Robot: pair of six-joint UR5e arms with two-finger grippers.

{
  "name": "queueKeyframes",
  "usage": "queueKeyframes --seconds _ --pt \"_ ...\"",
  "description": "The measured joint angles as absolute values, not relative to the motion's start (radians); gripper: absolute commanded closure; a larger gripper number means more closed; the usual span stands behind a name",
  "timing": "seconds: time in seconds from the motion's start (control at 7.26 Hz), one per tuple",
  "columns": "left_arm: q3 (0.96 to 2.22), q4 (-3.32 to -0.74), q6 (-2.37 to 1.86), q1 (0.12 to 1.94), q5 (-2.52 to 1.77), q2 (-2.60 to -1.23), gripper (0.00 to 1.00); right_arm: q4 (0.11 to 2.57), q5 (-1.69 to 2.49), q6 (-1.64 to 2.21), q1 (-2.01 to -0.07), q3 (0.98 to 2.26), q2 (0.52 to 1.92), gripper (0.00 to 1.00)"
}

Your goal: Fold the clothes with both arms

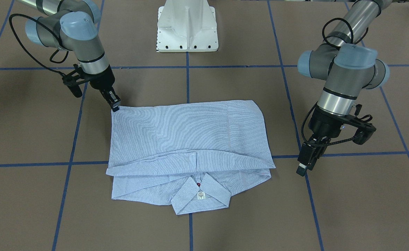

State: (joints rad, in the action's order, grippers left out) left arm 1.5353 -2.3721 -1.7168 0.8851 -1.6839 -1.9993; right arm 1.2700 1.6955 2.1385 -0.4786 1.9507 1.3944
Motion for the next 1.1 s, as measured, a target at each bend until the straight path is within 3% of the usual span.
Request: queueKeyframes --seconds 0.41,0.55,0.69,1.1 --pt "1.592 -2.36 -1.731 0.871 -1.708 -1.99 0.39 1.376 1.773 2.151 -0.267 2.173 1.493 1.0" --pt "1.621 -2.359 -1.733 0.853 -1.729 -1.976 0.39 1.451 1.79 2.154 -0.154 2.227 1.497 0.57" --pt "1.641 -2.359 -1.734 0.827 -1.739 -1.962 0.39 1.503 1.795 2.159 -0.055 2.263 1.499 0.01" --pt "1.703 -2.356 -1.807 0.736 -1.745 -1.931 0.35 1.542 1.725 2.29 0.091 2.289 1.5 0.0"
